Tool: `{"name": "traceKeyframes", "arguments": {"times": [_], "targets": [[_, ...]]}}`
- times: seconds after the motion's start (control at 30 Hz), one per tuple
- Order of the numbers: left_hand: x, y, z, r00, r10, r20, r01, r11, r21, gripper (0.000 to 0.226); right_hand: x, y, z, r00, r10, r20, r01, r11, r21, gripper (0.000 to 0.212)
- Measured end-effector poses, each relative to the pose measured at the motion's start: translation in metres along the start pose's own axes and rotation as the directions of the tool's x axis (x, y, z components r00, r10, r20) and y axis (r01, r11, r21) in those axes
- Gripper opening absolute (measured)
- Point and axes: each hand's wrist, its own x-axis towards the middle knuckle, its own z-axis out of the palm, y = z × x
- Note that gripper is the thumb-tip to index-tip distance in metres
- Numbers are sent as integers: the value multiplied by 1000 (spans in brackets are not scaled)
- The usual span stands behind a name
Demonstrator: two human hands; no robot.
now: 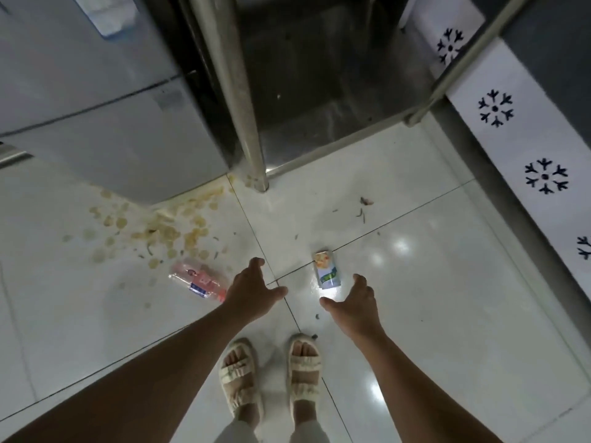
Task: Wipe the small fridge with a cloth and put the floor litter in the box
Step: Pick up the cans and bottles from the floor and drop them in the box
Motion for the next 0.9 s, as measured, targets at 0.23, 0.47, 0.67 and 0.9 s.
{"name": "traceKeyframes", "arguments": {"times": [0.23, 0.47, 0.67, 0.9], "targets": [[137, -52, 86, 1000, -11, -9, 11, 1000, 6, 76, 139, 64, 84, 998, -39, -51, 37, 999, -31, 85], [232, -101, 149, 1000, 5, -26, -4, 999, 48, 76, 252, 111, 151, 983, -87, -163, 64, 987, -145, 86], [262, -134, 171, 1000, -10, -26, 11, 999, 35, 75, 300, 131, 188, 965, -89, -245, 32, 973, -229, 90], [249, -155, 155, 997, -58, -41, 57, 998, -26, 74, 289, 126, 209, 977, -58, -207, -3, 958, -286, 73]]}}
